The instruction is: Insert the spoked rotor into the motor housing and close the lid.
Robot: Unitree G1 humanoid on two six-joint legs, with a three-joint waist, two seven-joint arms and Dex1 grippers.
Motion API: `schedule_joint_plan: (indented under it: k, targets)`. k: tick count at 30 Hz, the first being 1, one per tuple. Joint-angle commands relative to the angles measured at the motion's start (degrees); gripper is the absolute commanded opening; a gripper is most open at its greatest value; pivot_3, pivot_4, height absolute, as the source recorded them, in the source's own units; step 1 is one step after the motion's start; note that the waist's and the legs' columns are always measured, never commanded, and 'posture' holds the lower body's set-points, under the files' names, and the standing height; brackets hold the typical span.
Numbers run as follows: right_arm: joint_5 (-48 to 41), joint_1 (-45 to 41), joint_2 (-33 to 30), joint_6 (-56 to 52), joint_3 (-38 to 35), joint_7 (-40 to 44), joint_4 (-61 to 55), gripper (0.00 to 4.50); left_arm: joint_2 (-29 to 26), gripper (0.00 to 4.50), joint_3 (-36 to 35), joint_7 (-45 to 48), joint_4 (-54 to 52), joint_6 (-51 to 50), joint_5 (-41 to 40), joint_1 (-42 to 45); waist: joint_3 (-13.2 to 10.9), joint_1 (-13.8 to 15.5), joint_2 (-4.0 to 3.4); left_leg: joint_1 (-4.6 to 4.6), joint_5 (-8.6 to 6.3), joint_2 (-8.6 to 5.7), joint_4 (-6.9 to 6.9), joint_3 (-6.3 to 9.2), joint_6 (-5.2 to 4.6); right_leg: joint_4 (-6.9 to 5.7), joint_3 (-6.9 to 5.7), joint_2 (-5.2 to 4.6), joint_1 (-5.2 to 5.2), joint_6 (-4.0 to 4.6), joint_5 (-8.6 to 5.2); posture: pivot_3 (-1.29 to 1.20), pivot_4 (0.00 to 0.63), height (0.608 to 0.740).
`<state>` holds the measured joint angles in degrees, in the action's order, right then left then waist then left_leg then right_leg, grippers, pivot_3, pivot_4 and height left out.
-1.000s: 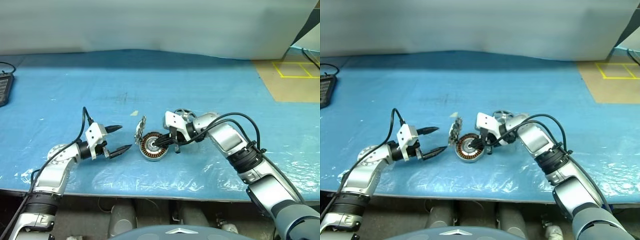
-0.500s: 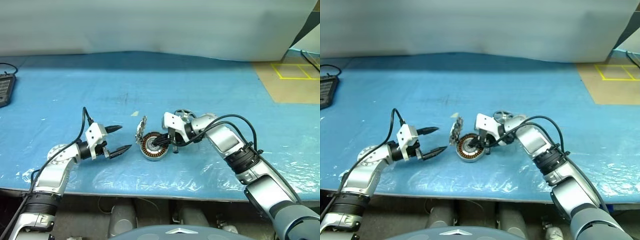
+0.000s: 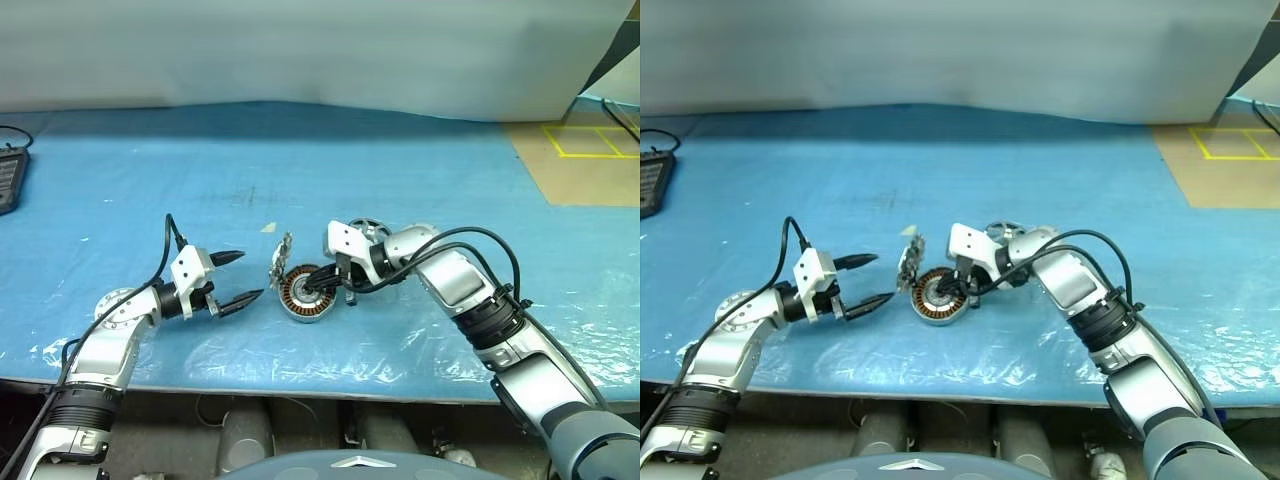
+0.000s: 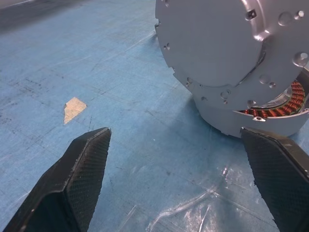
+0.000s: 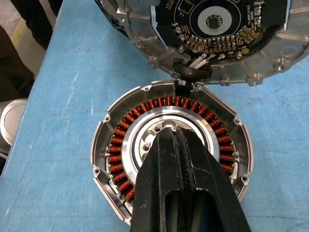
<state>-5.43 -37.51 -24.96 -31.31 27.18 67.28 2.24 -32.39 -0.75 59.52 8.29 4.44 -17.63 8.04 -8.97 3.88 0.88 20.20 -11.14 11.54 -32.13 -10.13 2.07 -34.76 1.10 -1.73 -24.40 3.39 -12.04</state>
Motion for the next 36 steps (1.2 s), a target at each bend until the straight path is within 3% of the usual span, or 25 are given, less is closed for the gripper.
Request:
schedule_joint_plan:
  k: [1,15,24,36]
  targets:
    - [-0.2,-1.4,1.0,1.2,-0.2,0.0,0.8,0.05,-0.5,4.5,-0.9,-0.2,-1.5,0.2,-0.4,-0.2,0.0,0.0,0.0,0.0,0.0,0.0,0.0,0.0,0.0,0.0,0.0,0.0,0.0,0.0,0.0,0.0,0.15,0.74]
    - [2.5,-0.4,1.3,3.4,2.3,0.0,5.4,0.05,-0.7,4.5,-1.2,-0.6,-1.8,0.2,-0.4,-0.7,0.0,0.0,0.0,0.0,0.0,0.0,0.02,0.0,0.0,0.01,0.0,0.0,-0.02,0.0,0.0,0.0,0.15,0.74]
    - [-3.3,-1.3,0.8,0.3,-2.8,1.9,-1.1,0.05,-0.7,4.5,-1.1,-0.4,-1.4,0.3,-0.4,-0.3,-0.1,0.0,-0.01,0.03,0.0,0.0,0.02,0.0,0.0,0.02,0.0,0.0,-0.02,0.0,0.0,0.0,0.15,0.74]
    - [-4.5,0.2,-1.6,0.5,-4.4,1.5,-2.4,0.05,-0.5,4.5,-0.9,-0.2,-0.8,0.5,-0.3,0.4,-0.2,0.0,0.0,0.02,0.0,0.0,0.04,0.0,0.0,0.04,0.0,0.0,-0.03,0.0,0.0,0.0,0.15,0.74]
